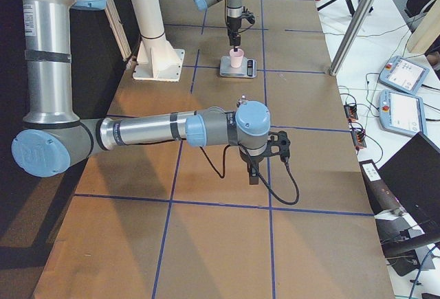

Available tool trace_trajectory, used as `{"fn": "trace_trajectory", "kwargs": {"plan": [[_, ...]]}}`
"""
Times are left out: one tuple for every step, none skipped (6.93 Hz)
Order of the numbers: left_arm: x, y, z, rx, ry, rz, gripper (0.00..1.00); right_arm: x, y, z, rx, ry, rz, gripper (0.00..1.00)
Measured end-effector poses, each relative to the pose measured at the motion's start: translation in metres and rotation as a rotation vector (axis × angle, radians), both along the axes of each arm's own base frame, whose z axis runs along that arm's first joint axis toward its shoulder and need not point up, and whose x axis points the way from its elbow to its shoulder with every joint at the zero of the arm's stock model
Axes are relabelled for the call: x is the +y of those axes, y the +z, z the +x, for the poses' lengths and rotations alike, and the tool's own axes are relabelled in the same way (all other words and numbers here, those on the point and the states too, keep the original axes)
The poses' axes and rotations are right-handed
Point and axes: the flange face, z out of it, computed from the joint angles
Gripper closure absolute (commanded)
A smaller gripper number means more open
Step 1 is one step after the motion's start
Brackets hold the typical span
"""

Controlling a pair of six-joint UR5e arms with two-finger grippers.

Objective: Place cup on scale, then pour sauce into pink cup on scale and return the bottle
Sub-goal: 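Release the cup and withdraw the left gripper while the right gripper reaches for the dispenser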

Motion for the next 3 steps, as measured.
{"fn": "trace_trajectory", "kwargs": {"plan": [[0.004, -0.014, -0.023, 0.006, 0.008, 0.030, 0.00, 0.000, -0.012, -0.004, -0.012, 0.002, 0.004, 0.00], [0.000, -0.025, -0.051, 0.015, 0.003, 0.054, 0.00, 0.004, -0.036, -0.011, -0.025, 0.012, -0.004, 0.00], [-0.012, -0.033, -0.083, 0.030, -0.012, 0.064, 0.00, 0.012, -0.070, -0.025, -0.038, 0.026, -0.025, 0.00]]}}
